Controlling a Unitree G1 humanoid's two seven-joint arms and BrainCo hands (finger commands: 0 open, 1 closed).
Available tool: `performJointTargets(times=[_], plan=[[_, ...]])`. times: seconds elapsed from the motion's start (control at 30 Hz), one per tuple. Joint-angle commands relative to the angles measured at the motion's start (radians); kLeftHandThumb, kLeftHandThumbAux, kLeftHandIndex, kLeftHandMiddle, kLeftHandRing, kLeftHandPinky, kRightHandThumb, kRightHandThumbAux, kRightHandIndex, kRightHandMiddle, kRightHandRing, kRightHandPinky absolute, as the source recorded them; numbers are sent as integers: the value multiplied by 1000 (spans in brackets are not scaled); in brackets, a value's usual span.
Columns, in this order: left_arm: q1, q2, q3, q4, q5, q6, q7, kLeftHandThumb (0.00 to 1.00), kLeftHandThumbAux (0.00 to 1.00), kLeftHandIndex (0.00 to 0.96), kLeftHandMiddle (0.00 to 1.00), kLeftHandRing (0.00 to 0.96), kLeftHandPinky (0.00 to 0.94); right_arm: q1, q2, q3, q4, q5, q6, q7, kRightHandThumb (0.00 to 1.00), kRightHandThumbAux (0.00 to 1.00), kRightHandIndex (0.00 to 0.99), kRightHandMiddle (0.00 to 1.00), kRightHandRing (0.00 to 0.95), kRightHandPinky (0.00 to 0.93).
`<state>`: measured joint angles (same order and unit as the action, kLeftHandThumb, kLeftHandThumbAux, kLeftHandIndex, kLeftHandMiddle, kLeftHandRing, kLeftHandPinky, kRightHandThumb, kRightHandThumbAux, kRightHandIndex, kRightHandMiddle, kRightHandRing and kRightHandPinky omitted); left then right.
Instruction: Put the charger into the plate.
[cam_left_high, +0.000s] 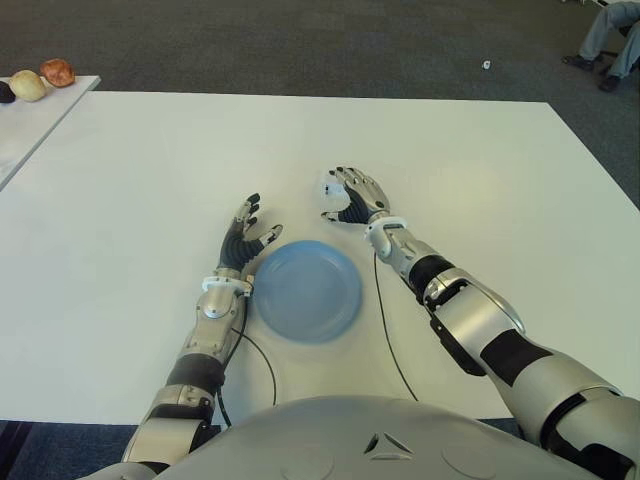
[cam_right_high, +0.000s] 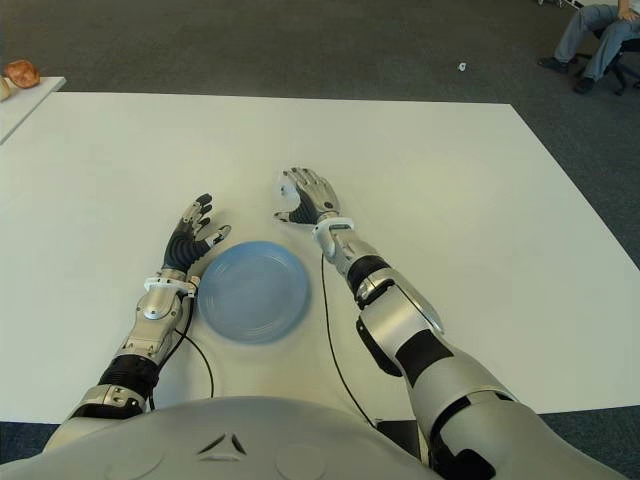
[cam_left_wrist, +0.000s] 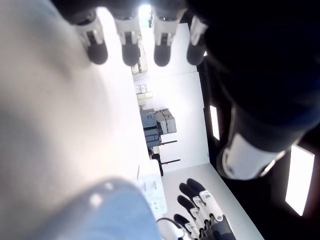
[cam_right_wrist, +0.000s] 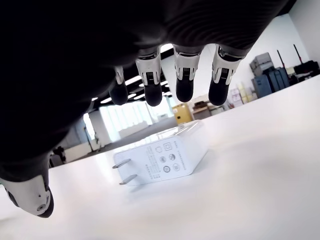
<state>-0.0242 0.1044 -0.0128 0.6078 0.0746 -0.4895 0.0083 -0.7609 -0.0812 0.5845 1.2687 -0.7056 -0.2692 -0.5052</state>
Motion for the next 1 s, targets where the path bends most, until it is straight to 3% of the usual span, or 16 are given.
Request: performJointTargets(times=[0.03, 0.63, 1.0], plan=[[69, 2, 0, 58, -7, 71, -25, 0, 690, 0, 21, 17, 9, 2, 12, 10, 14, -11, -9, -7, 0, 551, 0, 4, 0, 0], [62, 24, 14, 82, -25, 56, -47, 0, 650, 0, 24, 21, 20, -9, 46, 48, 29, -47, 11, -39, 0, 600, 0, 21, 0, 0], [59, 30, 25, 92, -38, 46, -58, 0, 636, 0, 22, 23, 29, -7, 59, 41, 36, -30, 30, 52, 0, 657, 0, 27, 0, 0]])
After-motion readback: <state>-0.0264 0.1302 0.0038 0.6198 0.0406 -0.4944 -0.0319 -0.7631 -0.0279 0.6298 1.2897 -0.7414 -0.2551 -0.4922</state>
